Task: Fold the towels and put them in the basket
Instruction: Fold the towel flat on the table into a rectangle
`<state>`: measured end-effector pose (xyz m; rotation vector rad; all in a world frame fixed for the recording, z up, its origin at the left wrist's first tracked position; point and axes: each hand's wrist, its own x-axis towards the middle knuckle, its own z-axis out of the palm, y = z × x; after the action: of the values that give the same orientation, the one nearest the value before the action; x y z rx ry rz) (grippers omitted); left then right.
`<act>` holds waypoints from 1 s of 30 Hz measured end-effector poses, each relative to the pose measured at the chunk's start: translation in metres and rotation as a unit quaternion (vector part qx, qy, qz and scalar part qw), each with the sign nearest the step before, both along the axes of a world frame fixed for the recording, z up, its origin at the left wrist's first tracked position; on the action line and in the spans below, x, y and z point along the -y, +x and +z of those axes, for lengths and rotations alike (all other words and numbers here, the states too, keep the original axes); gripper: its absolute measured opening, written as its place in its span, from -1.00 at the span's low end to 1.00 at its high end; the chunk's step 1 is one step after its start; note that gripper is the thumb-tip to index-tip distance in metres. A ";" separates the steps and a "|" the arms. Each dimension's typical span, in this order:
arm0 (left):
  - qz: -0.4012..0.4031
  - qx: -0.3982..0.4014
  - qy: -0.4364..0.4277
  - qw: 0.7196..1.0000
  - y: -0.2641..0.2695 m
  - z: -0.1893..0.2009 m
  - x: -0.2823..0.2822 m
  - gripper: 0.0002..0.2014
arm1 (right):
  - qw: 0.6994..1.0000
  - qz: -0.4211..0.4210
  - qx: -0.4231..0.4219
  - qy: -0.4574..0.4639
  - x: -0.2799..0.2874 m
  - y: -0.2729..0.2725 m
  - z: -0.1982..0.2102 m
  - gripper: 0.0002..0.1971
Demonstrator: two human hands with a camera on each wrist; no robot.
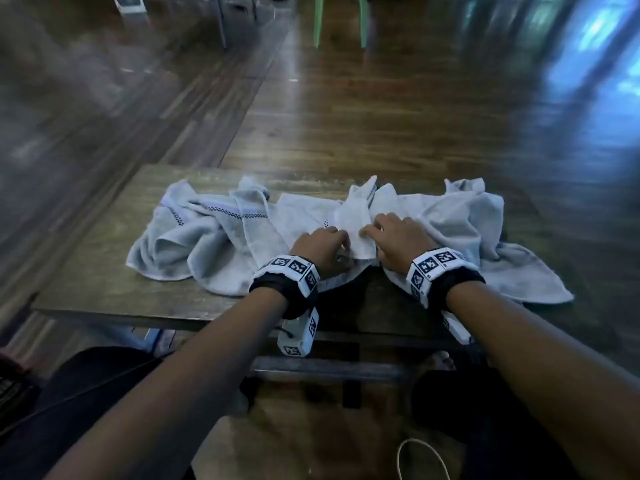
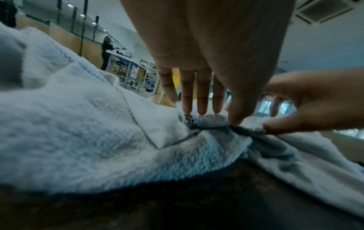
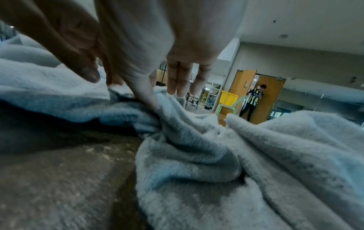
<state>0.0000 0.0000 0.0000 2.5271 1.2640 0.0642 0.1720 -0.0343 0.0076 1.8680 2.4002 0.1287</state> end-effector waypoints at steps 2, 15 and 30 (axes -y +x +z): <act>0.009 -0.025 0.017 1.000 0.007 -0.007 -0.006 -0.67 | 0.999 -0.003 -0.049 0.018 -0.007 0.001 -0.007 -0.63; 0.052 0.095 0.076 0.991 -0.022 0.037 0.000 -0.79 | 0.965 -0.035 -0.253 0.066 0.003 -0.005 0.018 -0.88; 0.042 0.333 0.169 0.927 -0.044 0.207 0.025 -0.83 | 0.834 -0.061 -0.528 0.148 0.037 -0.031 0.176 -0.87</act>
<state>-0.0443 -0.0248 0.2075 2.3619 1.1271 1.1427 0.1412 -0.0710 0.1832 2.7280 2.9587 -0.8122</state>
